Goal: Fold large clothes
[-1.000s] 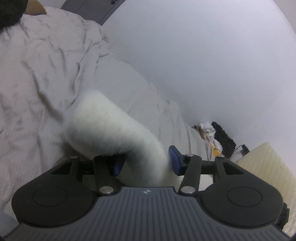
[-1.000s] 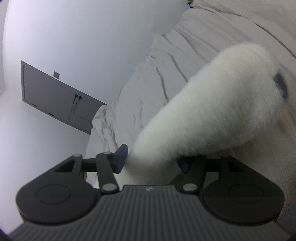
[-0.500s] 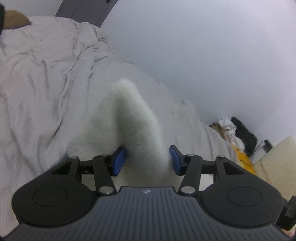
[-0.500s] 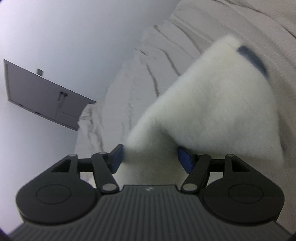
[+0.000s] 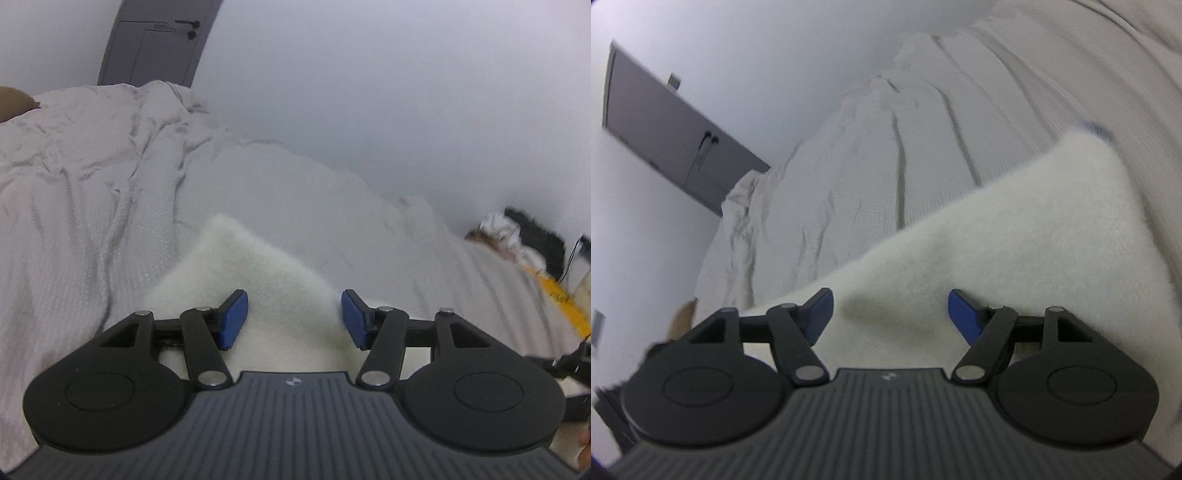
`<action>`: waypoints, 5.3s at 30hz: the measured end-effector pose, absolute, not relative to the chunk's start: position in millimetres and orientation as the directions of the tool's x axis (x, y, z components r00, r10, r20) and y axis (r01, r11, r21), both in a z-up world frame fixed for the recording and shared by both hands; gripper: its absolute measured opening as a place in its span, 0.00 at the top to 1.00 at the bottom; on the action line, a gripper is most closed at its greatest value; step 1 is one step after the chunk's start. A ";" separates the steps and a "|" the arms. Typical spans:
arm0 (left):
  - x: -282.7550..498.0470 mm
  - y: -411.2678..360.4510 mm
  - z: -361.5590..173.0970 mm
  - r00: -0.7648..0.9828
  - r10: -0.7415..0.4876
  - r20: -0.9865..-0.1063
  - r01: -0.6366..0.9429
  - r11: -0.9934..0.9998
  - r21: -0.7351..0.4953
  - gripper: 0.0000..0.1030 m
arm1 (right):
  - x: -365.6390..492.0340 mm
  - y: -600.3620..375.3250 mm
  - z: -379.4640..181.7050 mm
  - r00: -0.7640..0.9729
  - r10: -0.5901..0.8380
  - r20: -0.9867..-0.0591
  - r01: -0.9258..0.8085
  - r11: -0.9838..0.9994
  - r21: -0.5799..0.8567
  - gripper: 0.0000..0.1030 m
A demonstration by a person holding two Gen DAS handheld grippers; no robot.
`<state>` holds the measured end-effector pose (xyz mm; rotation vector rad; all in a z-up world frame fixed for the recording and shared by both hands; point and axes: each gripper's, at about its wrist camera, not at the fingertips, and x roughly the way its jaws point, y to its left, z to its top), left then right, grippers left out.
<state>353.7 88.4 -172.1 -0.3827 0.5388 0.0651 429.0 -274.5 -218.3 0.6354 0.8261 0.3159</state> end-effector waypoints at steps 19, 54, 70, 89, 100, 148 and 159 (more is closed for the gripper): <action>345.9 77.3 -177.2 0.844 -0.017 -0.537 -0.115 0.970 -0.212 0.36 | 433.9 -250.4 -214.6 0.697 0.407 -0.590 -0.141 0.885 0.444 0.32; 328.3 52.8 -187.3 0.804 -0.060 -0.591 -0.038 0.987 -0.153 0.35 | 399.4 -195.8 -224.7 0.721 0.364 -0.590 -0.322 0.930 0.179 0.17; 256.2 80.2 -158.5 0.817 -0.144 -0.558 -0.164 0.870 -0.465 0.16 | 364.9 -206.9 -201.6 0.731 0.355 -0.582 -0.265 0.934 0.238 0.19; 252.9 146.9 -259.7 0.795 -0.366 -0.483 -0.390 0.301 -0.870 0.23 | 333.8 -216.5 -218.6 0.541 0.626 -0.562 -0.167 0.735 0.658 0.00; 261.2 127.7 -231.7 0.823 -0.264 -0.504 -0.344 0.475 -0.810 0.54 | 370.0 -226.1 -282.8 0.527 0.712 -0.463 0.093 0.494 0.865 0.00; 254.6 63.4 -97.5 0.876 -0.392 -0.281 -0.039 0.523 -0.851 0.56 | 313.5 -349.9 -107.5 0.861 0.452 -0.232 -0.065 0.552 0.831 0.55; 401.9 -56.9 -53.4 0.829 -0.520 -0.208 0.112 0.518 -0.848 0.56 | 401.5 -448.2 -58.6 0.934 0.319 -0.162 -0.052 0.569 0.820 0.54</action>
